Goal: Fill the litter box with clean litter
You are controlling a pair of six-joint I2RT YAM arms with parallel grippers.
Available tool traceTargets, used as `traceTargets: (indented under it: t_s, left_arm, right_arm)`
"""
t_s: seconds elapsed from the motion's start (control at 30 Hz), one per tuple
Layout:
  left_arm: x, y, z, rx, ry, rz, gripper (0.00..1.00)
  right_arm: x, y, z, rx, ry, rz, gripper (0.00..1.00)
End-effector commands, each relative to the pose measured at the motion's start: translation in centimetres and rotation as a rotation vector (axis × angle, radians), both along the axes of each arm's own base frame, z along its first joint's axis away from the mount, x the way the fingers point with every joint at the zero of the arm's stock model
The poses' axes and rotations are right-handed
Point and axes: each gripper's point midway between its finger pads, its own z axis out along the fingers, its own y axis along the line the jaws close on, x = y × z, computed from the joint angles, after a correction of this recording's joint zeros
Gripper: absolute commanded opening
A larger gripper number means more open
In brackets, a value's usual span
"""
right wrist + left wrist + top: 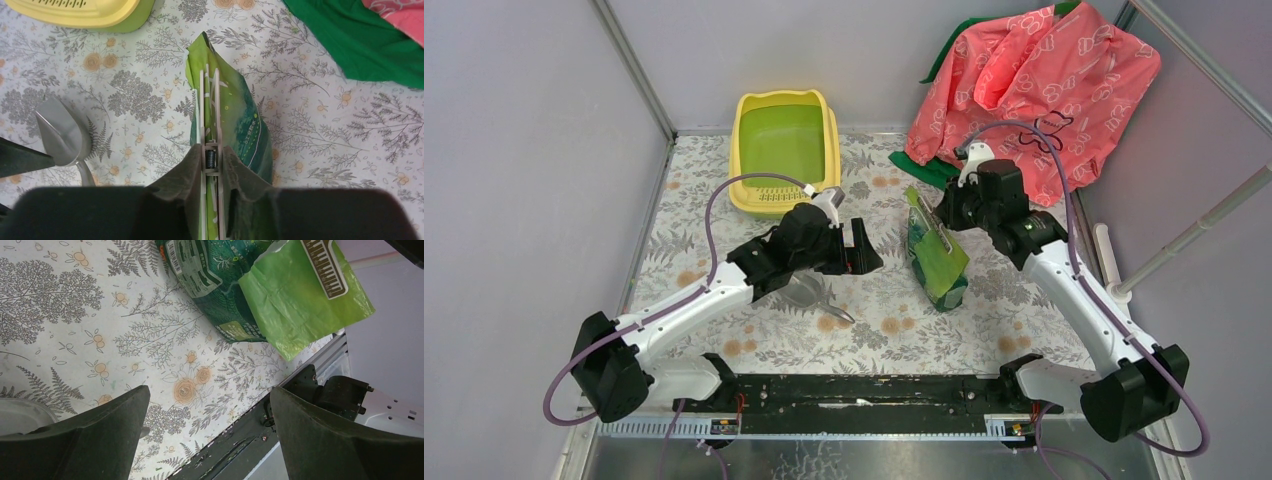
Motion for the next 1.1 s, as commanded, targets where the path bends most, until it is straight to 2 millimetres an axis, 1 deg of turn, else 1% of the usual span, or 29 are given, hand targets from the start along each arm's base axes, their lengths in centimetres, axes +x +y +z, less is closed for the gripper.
traceTargets:
  t_s: [0.0, 0.1, 0.13, 0.17, 0.27, 0.4, 0.47, 0.53, 0.57, 0.63, 0.7, 0.8, 0.87, 0.97, 1.0, 1.07]
  left_arm:
    - [0.4, -0.7, 1.0, -0.037, -0.042, 0.004, 0.99]
    - [0.3, -0.5, 0.9, -0.036, -0.042, 0.004, 0.99]
    - [0.3, -0.5, 1.0, -0.037, -0.042, 0.005, 0.99]
    - [0.3, -0.5, 1.0, -0.035, -0.041, 0.005, 0.99]
    - [0.2, -0.3, 1.1, -0.032, -0.043, 0.009, 0.99]
    - [0.0, 0.1, 1.3, -0.027, -0.048, 0.014, 0.99]
    - [-0.1, 0.5, 1.4, -0.022, -0.050, 0.021, 0.99]
    - [-0.3, 1.1, 1.4, -0.014, -0.052, 0.034, 0.99]
    - [-0.4, 1.3, 1.4, -0.008, -0.053, 0.042, 0.99]
    - [-0.6, 2.1, 1.2, 0.011, -0.053, 0.062, 0.99]
    - [-0.7, 3.0, 1.0, 0.029, -0.052, 0.085, 0.99]
    - [-1.2, 3.9, 0.9, 0.037, -0.052, 0.104, 0.99]
    - [-1.6, 4.3, 1.0, 0.036, -0.051, 0.104, 0.99]
    - [-2.0, 4.7, 1.0, 0.035, -0.050, 0.104, 0.99]
    - [-1.9, 4.9, 1.0, 0.040, -0.055, 0.115, 0.99]
    - [-1.9, 5.3, 0.9, 0.049, -0.060, 0.132, 0.99]
  right_arm:
    - [1.4, 0.9, 3.3, 0.027, -0.106, 0.013, 0.15]
    - [1.3, 1.0, 3.6, 0.025, -0.111, 0.016, 0.02]
    - [1.2, 0.9, 3.8, 0.022, -0.117, 0.011, 0.00]
    - [1.2, 0.8, 4.2, 0.025, -0.129, 0.003, 0.00]
    - [0.8, 0.2, 6.4, 0.048, -0.185, -0.030, 0.00]
    - [0.8, -1.9, 9.8, 0.025, -0.259, -0.125, 0.00]
    - [1.1, -3.4, 10.7, -0.016, -0.281, -0.192, 0.00]
    - [1.4, -4.8, 10.6, -0.069, -0.279, -0.256, 0.00]
    - [1.8, -5.5, 10.1, -0.105, -0.268, -0.293, 0.00]
    - [2.3, -7.1, 8.1, -0.199, -0.224, -0.369, 0.00]
    - [2.9, -8.9, 5.8, -0.296, -0.188, -0.448, 0.00]
    - [3.8, -10.7, 1.8, -0.375, -0.119, -0.506, 0.00]
    - [4.3, -11.2, -0.9, -0.375, -0.058, -0.520, 0.00]
    - [4.6, -11.1, -4.8, -0.359, 0.028, -0.529, 0.00]
    - [4.7, -11.1, -6.3, -0.365, 0.056, -0.529, 0.02]
    - [4.6, -11.0, -8.3, -0.369, 0.098, -0.532, 0.13]
